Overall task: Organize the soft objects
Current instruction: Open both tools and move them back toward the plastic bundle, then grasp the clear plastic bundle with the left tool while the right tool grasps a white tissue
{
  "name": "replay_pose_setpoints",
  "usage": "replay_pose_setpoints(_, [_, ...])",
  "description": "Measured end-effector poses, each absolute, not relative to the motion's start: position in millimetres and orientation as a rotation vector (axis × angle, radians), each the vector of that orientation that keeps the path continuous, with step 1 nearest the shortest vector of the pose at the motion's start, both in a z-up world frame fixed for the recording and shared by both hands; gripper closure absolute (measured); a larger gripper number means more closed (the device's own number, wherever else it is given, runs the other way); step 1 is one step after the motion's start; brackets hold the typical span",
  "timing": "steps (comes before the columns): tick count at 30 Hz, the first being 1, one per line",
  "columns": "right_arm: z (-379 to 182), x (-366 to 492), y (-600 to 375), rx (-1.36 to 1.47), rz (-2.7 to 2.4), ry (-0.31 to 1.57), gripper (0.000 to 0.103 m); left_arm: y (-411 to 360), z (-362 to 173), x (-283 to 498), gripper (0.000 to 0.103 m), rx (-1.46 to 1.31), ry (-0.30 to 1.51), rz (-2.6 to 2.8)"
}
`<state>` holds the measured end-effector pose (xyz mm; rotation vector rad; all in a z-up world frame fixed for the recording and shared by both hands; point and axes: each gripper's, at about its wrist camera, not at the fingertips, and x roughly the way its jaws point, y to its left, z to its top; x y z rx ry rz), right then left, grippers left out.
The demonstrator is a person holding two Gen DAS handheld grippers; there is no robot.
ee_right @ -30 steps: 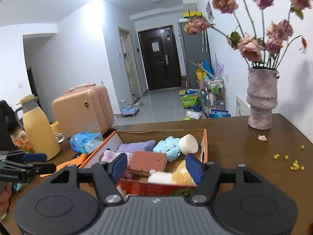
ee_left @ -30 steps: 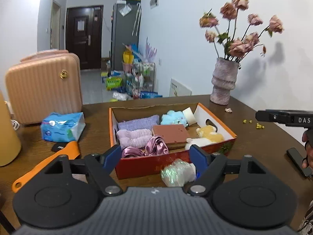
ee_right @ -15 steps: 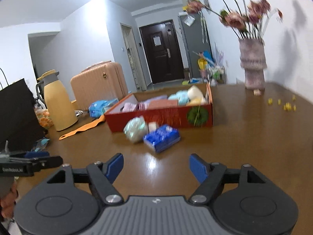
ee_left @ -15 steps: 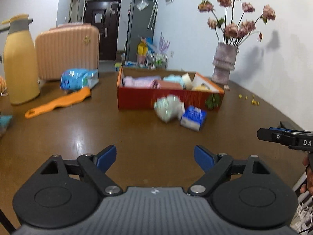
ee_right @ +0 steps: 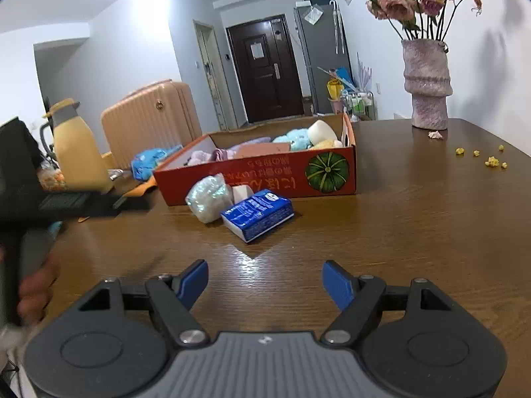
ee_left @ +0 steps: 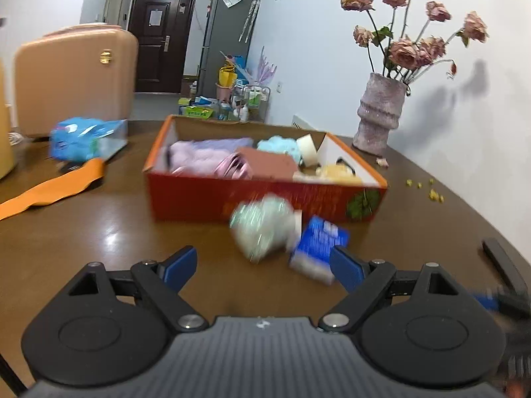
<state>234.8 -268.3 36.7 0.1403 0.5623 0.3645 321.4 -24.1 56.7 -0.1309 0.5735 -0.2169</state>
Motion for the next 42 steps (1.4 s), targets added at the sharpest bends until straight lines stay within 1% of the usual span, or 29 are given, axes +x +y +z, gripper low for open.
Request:
replay_pose_setpoints(2, [33.8, 243.5, -266.3, 0.139, 0.366, 0.579, 0.028, -33.3, 49.0, 353.1, 0.011, -0.129, 0.572, -0.210])
replay_pose_setpoints(5, [29.4, 259.6, -264.6, 0.127, 0.360, 0.600, 0.028, -37.9, 33.0, 390.9, 0.012, -0.134, 0.603, -0.207])
replay_pose_setpoints(7, [26.0, 272.2, -263.3, 0.121, 0.358, 0.609, 0.028, -33.3, 23.4, 402.2, 0.026, -0.164, 0.621, -0.215])
replay_pose_setpoints(8, [24.6, 279.1, -261.6, 0.115, 0.363, 0.609, 0.028, -28.8, 18.2, 404.4, 0.052, -0.187, 0.630, -0.228])
replay_pose_setpoints(9, [23.7, 285.6, -259.1, 0.107, 0.370, 0.609, 0.028, -24.6, 13.6, 405.6, 0.069, -0.199, 0.648, -0.254])
replay_pose_setpoints(11, [22.6, 303.2, -249.5, 0.077, 0.387, 0.619, 0.028, -16.5, 12.2, 400.4, 0.071, -0.200, 0.651, -0.262])
replay_pose_setpoints(15, [29.3, 340.9, -221.0, 0.001, 0.427, 0.603, 0.028, 1.6, 21.5, 378.9, 0.071, -0.204, 0.601, -0.258])
replay_pose_setpoints(18, [36.7, 367.4, -197.4, -0.018, 0.475, 0.586, 0.033, 16.0, 17.1, 374.6, 0.071, -0.224, 0.607, -0.217])
replay_pose_setpoints(20, [37.4, 382.7, -180.6, -0.051, 0.490, 0.570, 0.040, 21.8, 13.7, 376.6, 0.071, -0.222, 0.623, -0.192])
replay_pose_setpoints(22, [33.1, 395.2, -166.5, -0.084, 0.481, 0.576, 0.054, 25.3, 15.3, 376.5, 0.071, -0.230, 0.619, -0.195])
replay_pose_setpoints(23, [28.9, 399.8, -162.8, -0.086, 0.475, 0.585, 0.059, 26.6, 16.6, 375.7, 0.071, -0.237, 0.615, -0.205])
replay_pose_setpoints(24, [24.9, 403.1, -160.7, -0.078, 0.468, 0.595, 0.071, 27.7, 17.6, 374.5, 0.071, -0.241, 0.612, -0.210])
replay_pose_setpoints(25, [21.9, 404.6, -159.9, -0.069, 0.463, 0.597, 0.080, 28.0, 18.6, 373.7, 0.071, -0.242, 0.609, -0.213])
replay_pose_setpoints(27, [20.3, 403.5, -159.4, -0.073, 0.435, 0.579, 0.085, 27.9, 20.8, 371.7, 0.071, -0.239, 0.606, -0.221])
replay_pose_setpoints(30, [22.3, 403.8, -165.4, -0.024, 0.439, 0.578, 0.086, 25.7, 22.0, 369.7, 0.071, -0.235, 0.602, -0.238])
replay_pose_setpoints(34, [41.1, 385.4, -170.7, 0.013, 0.433, 0.523, 0.086, 17.7, 26.7, 363.6, 0.071, -0.196, 0.595, -0.216])
replay_pose_setpoints(37, [60.5, 355.7, -183.3, 0.029, 0.440, 0.465, 0.086, 10.3, 40.7, 340.7, 0.071, -0.181, 0.558, -0.241])
replay_pose_setpoints(42, [82.5, 304.0, -222.9, 0.084, 0.391, 0.420, 0.086, -5.3, 57.5, 298.1, 0.071, -0.184, 0.540, -0.281])
